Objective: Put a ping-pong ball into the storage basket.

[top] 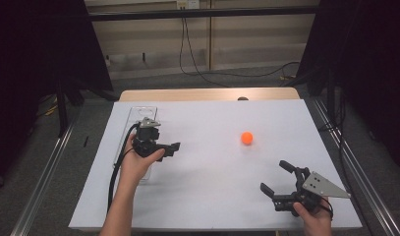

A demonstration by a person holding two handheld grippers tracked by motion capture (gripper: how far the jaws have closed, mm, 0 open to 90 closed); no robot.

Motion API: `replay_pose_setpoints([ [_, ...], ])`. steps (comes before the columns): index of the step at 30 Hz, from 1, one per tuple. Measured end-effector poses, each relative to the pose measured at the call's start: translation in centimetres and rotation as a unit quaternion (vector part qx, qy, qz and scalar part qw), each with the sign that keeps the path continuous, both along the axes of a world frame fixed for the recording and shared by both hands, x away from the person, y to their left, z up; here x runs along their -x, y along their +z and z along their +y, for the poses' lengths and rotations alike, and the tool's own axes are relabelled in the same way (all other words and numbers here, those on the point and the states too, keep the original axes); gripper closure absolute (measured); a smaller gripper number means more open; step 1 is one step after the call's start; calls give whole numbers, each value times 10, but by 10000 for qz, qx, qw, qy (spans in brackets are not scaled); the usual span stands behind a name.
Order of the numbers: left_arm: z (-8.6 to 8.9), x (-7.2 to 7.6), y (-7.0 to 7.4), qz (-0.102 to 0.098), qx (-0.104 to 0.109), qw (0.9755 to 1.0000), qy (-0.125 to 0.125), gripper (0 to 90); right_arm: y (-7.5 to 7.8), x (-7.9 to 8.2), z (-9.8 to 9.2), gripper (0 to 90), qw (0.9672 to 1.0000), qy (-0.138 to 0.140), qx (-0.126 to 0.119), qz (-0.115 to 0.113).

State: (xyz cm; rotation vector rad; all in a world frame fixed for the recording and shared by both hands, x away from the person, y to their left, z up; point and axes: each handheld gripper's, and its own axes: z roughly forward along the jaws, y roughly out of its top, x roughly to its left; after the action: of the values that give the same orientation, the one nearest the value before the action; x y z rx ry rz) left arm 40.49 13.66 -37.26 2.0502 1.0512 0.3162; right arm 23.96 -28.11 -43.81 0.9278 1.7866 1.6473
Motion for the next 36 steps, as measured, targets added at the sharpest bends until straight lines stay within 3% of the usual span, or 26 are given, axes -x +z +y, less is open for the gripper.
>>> replay_pose_setpoints([
  [11,-8,0,-3,-11,-104,9999,-130,123,0,0,0,15,10000,4,9,0],
  [19,-15,2,-5,18,-37,9998,-171,122,0,0,0,15,10000,2,1,-2],
  [36,-30,4,-11,31,-125,9992,-380,118,0,0,0,15,10000,6,-2,-7],
])
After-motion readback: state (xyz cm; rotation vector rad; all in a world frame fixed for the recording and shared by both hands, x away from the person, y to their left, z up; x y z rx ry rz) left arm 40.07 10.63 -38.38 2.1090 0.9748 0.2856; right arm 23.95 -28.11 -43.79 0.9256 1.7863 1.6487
